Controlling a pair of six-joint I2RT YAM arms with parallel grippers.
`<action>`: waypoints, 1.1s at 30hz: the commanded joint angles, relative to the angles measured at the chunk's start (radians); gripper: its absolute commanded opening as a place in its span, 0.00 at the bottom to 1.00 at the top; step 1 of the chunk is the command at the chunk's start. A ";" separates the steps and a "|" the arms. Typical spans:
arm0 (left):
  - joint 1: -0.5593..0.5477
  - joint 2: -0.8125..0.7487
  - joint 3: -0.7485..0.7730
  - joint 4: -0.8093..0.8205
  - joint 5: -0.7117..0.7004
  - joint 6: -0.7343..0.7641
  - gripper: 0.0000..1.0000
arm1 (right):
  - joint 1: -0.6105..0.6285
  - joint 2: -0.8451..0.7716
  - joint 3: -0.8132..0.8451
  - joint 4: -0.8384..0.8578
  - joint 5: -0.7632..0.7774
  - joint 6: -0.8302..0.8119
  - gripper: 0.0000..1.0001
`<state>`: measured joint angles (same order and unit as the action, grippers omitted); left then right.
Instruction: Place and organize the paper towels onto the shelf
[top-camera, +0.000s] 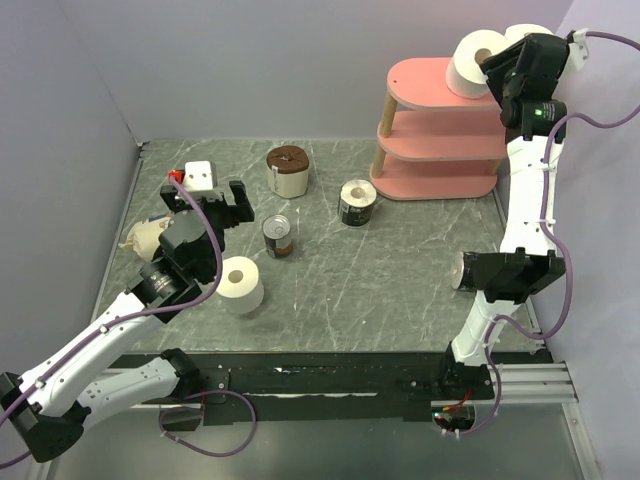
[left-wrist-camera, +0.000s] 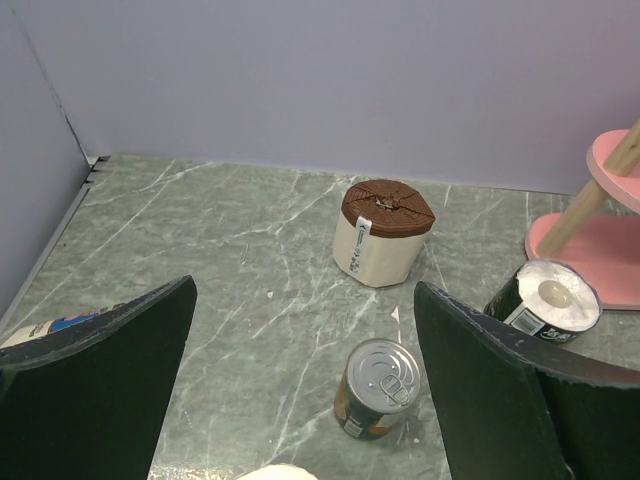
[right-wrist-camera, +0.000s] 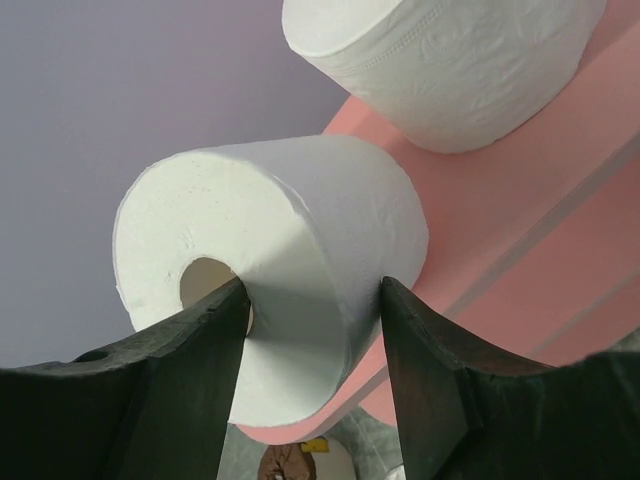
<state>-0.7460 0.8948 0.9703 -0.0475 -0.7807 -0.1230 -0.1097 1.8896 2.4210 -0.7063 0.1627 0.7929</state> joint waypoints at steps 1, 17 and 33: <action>-0.006 -0.008 0.002 0.041 -0.002 0.014 0.96 | -0.007 -0.010 0.059 0.082 -0.012 0.014 0.63; -0.004 -0.016 0.001 0.040 -0.003 0.014 0.96 | -0.008 -0.070 0.017 0.125 -0.037 -0.081 0.61; -0.010 0.023 0.021 -0.023 -0.078 -0.064 0.96 | 0.283 -0.454 -0.649 0.195 -0.157 -0.245 0.64</action>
<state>-0.7479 0.8986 0.9703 -0.0479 -0.7975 -0.1364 0.0872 1.5715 1.9537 -0.5793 0.0406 0.5735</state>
